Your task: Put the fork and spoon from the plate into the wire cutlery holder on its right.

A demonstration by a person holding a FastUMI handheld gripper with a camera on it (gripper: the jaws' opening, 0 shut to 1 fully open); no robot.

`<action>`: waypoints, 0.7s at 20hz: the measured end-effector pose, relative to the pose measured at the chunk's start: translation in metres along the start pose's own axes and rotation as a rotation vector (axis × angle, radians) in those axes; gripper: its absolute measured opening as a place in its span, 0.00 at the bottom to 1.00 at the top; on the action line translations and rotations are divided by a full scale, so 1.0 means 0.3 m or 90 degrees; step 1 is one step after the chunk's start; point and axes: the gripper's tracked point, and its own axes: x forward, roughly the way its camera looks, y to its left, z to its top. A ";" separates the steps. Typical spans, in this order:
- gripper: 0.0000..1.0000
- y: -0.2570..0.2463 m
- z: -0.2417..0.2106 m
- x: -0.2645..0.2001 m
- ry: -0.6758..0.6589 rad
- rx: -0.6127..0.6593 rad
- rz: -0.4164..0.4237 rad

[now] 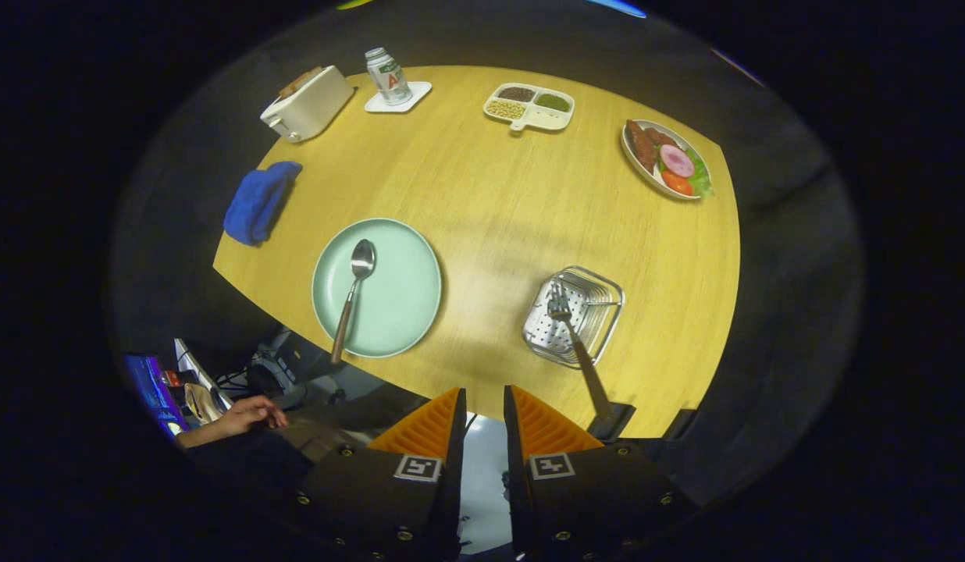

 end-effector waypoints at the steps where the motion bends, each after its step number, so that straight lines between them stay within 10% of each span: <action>1: 0.27 0.035 0.005 0.014 -0.009 -0.004 0.001; 14: 0.27 0.417 0.015 0.237 0.014 0.003 0.082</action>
